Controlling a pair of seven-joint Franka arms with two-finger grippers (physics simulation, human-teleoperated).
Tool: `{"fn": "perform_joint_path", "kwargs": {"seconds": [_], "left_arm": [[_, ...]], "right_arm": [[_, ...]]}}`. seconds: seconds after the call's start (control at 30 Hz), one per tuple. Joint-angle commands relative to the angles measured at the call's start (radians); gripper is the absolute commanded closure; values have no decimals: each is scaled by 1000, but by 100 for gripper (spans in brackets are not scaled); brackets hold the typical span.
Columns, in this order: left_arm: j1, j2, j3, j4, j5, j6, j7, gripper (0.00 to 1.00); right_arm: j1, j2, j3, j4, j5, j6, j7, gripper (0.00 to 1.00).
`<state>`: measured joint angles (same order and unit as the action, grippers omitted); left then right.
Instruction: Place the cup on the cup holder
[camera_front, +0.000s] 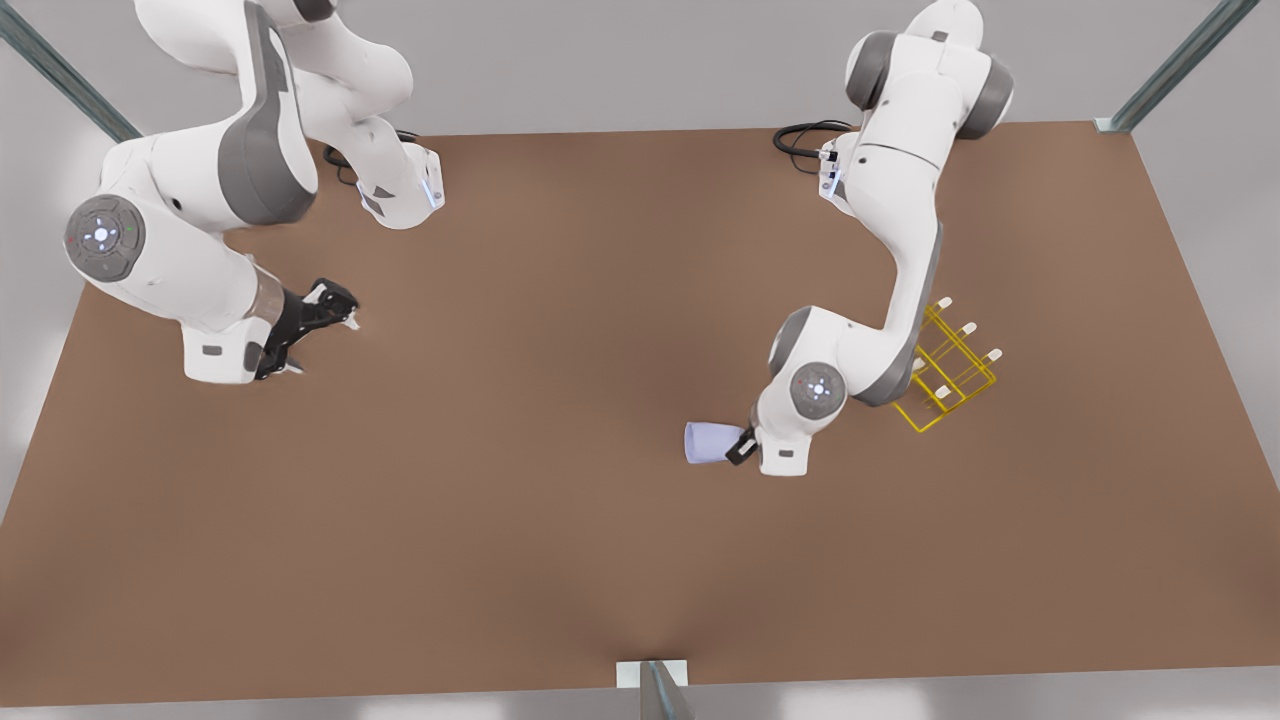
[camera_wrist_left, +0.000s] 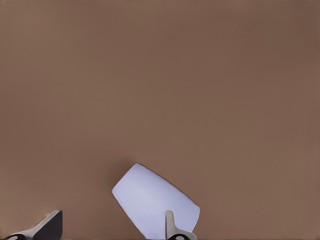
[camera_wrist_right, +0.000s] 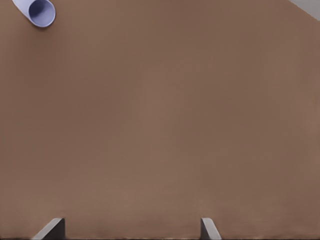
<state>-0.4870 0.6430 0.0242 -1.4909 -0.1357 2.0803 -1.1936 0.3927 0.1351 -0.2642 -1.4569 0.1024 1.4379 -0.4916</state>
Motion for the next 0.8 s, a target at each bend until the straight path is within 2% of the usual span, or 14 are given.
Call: {"fn": "perform_joint_path", "kwargs": {"seconds": [0.0, 0.2, 0.77], "left_arm": [[-4, 3, -1, -34, -1, 256, -1101, 0], [-7, 7, -4, -63, -51, 270, -1284, 0], [-45, 96, -4, -97, -44, 293, -1186, 0]], "right_arm": [[14, -9, 3, 0, -86, -160, 725, 0], [8, 0, 2, -22, -90, -160, 771, 0], [8, 1, 2, -22, -84, -154, 726, 0]]}}
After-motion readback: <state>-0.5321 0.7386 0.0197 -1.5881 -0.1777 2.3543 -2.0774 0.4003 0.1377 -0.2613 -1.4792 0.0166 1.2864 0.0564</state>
